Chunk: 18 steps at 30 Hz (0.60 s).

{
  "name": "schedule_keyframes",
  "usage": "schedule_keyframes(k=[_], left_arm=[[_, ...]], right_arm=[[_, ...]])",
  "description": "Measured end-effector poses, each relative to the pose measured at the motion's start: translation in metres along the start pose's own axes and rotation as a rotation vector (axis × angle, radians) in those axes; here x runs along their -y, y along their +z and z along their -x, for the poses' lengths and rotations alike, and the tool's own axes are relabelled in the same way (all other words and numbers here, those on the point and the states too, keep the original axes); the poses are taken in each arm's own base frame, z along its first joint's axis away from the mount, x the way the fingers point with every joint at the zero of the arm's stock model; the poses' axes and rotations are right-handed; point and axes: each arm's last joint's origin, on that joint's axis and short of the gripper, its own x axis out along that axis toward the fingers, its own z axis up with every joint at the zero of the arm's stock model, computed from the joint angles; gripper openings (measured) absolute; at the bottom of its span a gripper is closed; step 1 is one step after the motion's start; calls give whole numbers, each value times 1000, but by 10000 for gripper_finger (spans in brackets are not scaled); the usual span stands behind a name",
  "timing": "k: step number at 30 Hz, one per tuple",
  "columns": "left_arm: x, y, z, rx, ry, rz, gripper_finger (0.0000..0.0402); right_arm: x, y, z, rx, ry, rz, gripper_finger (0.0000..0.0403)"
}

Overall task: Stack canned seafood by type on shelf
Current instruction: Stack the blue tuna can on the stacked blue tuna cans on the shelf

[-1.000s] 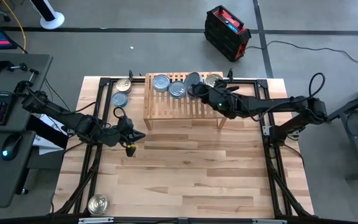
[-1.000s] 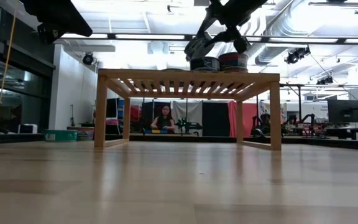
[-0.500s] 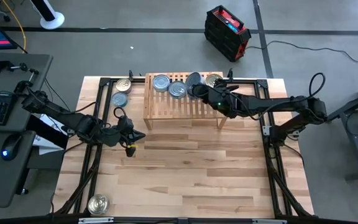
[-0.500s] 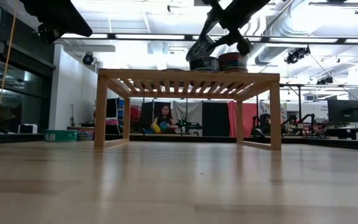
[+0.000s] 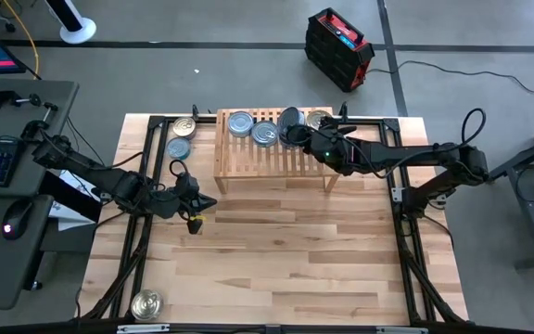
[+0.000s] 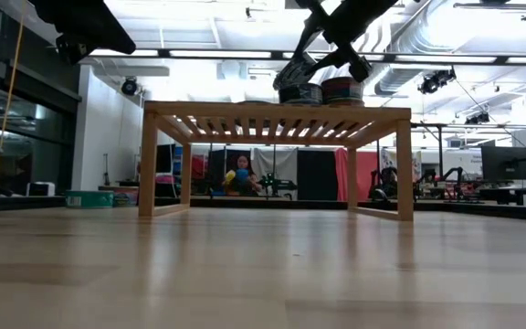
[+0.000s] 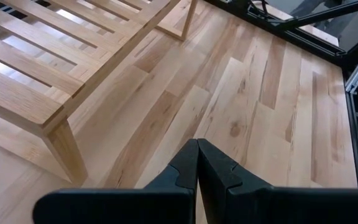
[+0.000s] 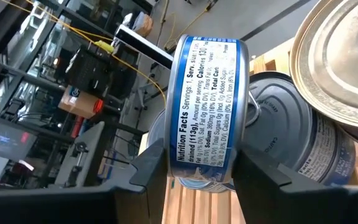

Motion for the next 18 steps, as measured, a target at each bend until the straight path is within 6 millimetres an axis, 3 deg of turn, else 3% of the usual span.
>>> schedule_keyframes(k=[18], left_arm=[[0,0,0,0,0,1,0]], right_arm=[[0,0,0,-4,0,-92,136]])
